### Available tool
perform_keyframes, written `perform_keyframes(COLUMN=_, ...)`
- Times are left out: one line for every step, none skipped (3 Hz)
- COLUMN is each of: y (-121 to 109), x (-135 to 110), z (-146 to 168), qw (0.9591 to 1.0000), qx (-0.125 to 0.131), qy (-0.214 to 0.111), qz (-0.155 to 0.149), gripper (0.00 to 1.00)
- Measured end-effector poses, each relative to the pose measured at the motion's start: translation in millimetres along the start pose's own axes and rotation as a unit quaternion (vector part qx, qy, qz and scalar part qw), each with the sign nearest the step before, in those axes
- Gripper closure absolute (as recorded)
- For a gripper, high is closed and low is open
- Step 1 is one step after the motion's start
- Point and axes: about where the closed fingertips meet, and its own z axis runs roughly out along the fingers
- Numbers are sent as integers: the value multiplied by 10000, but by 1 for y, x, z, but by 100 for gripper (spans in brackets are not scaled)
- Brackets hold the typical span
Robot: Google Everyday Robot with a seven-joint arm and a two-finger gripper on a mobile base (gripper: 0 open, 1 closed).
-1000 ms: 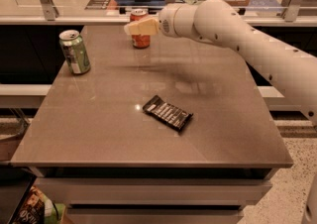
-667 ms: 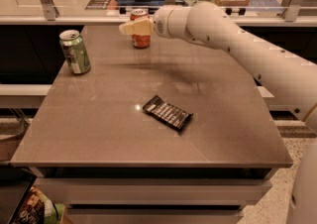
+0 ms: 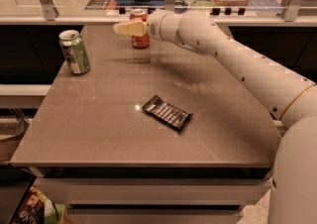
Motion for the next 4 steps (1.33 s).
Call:
perform_keyframes(y=-6, x=9, z=9, qw=9998, qx=-16, qy=-147, qz=111, gripper=0)
perform_keyframes(y=-9, x=15, z=15, qw=9996, qx=-34, qy=-235, qz=178, gripper=0)
perform_keyframes(y=-10, x=18, z=18, qw=9994, qx=-42, qy=-284, qz=215, gripper=0)
perform_keyframes(y=-8, x=19, z=20, qw=9994, qx=-60, qy=-280, qz=216, gripper=17)
